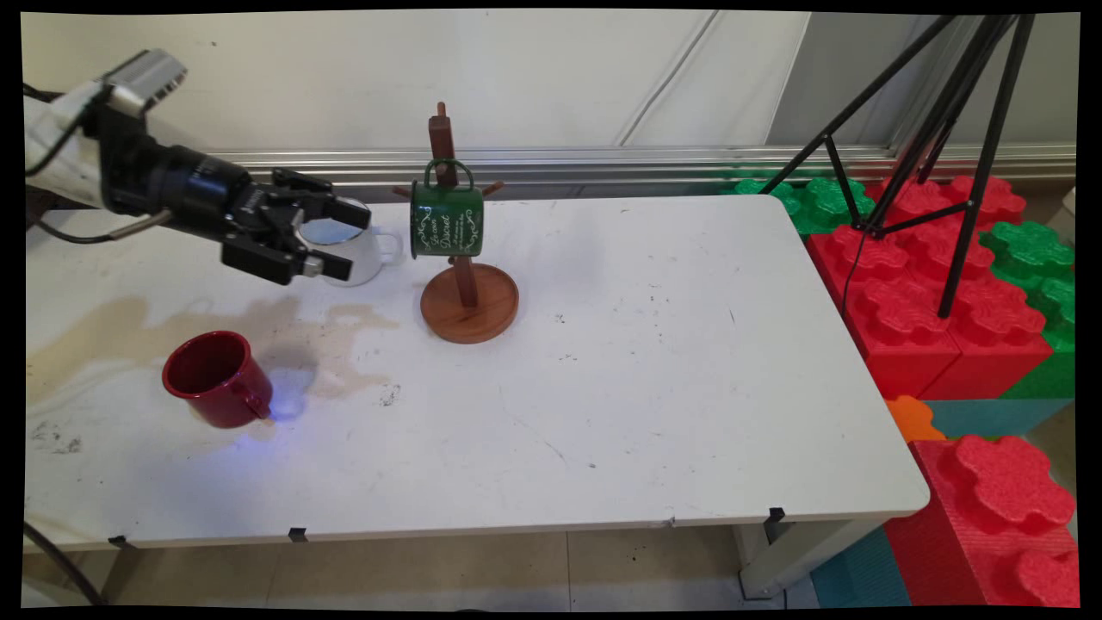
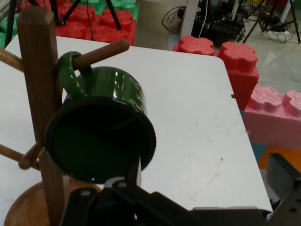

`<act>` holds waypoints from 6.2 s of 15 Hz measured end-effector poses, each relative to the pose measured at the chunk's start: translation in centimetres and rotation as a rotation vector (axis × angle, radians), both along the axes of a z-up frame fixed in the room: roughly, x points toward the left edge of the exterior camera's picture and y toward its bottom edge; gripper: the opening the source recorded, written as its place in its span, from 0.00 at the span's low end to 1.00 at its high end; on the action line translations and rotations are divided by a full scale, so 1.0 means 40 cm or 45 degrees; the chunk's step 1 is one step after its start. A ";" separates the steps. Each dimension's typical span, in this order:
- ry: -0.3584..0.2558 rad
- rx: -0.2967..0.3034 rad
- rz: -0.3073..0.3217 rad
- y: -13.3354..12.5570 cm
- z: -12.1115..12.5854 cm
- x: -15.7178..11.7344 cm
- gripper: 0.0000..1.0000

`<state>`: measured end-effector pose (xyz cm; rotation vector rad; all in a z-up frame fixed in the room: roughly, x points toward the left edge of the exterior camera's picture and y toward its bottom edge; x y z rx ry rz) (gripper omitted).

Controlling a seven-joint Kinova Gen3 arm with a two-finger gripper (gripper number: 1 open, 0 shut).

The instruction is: Pick up the green mug from the rack, then place the picked object on the table

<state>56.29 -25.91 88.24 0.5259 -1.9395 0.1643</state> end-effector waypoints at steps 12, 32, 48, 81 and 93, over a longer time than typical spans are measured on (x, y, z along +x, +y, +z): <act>0.081 0.045 0.066 -0.094 -0.082 -0.093 1.00; 0.215 0.111 0.187 -0.142 -0.159 -0.124 1.00; 0.268 0.097 0.215 -0.107 -0.180 -0.110 1.00; 0.302 0.082 0.181 -0.073 -0.178 -0.121 0.00; 0.307 0.080 0.163 -0.064 -0.166 -0.112 0.00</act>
